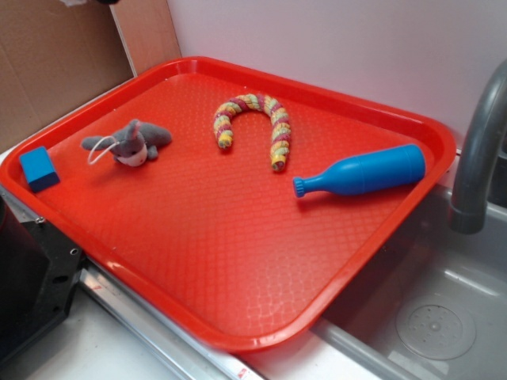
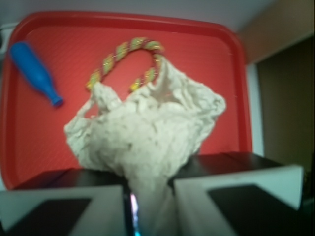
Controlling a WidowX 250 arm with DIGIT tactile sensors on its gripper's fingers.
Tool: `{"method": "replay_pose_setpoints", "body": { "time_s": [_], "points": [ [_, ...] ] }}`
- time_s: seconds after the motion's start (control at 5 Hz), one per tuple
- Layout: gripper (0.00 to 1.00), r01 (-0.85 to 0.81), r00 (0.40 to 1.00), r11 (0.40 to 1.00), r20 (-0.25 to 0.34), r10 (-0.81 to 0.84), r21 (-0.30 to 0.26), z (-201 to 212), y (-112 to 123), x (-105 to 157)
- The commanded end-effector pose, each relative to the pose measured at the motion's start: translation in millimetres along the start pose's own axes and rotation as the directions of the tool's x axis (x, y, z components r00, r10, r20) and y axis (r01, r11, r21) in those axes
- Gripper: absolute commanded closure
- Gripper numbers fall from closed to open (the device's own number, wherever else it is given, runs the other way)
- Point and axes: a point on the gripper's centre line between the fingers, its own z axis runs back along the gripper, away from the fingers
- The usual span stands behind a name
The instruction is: Grab the white paper.
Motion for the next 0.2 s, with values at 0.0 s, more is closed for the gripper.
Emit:
{"method": "replay_pose_setpoints", "body": {
  "time_s": [0.0],
  "points": [
    [1.00,-0.033,0.999,0.999,0.008,0.033,-0.012,-0.6,16.1,13.1]
  ]
}}
